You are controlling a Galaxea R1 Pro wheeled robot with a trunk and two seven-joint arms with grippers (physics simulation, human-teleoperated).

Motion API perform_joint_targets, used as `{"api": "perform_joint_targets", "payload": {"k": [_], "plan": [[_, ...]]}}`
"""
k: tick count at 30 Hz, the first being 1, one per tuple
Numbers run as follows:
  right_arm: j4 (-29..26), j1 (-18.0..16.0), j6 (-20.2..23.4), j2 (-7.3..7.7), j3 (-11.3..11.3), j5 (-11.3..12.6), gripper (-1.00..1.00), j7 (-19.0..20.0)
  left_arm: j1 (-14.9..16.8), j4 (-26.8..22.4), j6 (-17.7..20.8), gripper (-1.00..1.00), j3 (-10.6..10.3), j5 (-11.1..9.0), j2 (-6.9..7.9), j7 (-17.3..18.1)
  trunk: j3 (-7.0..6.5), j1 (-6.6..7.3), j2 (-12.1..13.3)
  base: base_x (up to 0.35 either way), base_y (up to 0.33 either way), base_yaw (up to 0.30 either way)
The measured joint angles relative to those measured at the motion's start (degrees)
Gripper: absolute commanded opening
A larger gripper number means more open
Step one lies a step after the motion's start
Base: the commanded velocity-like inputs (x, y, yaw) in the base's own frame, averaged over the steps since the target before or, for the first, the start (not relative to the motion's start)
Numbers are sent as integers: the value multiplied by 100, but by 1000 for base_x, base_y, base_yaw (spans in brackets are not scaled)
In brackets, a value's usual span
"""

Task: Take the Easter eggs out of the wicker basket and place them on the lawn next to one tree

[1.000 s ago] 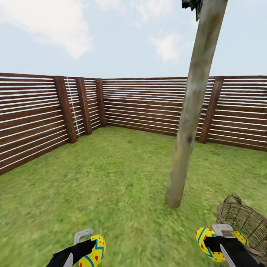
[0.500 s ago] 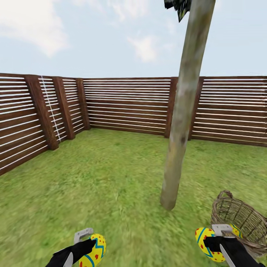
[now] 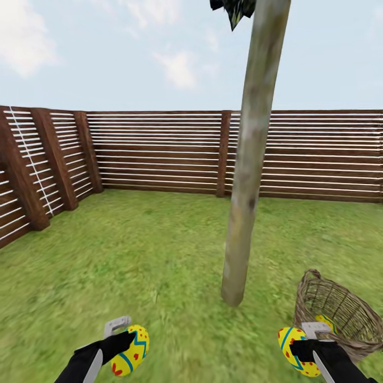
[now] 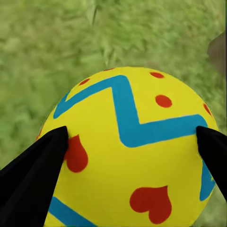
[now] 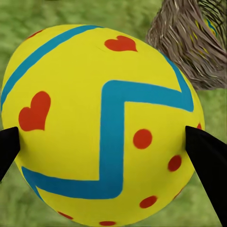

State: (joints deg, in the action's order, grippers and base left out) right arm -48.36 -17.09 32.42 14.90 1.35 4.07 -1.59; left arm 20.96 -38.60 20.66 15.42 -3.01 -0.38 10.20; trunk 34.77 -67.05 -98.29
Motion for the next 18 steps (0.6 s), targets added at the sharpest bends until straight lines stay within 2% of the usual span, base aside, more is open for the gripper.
{"api": "perform_joint_targets", "payload": {"k": [6, 18], "plan": [[0, 0, -6, 0, 0, 0, -100, 0, -3, 36, 6, -100, -17, 6, -12, -17, 0, 0, 0, 249, 224, -289], [6, -2, -24, -10, 5, 0, -100, 0, -1, 34, 1, -100, -10, -3, -8, -18, 0, -1, 0, 213, 256, -14]]}}
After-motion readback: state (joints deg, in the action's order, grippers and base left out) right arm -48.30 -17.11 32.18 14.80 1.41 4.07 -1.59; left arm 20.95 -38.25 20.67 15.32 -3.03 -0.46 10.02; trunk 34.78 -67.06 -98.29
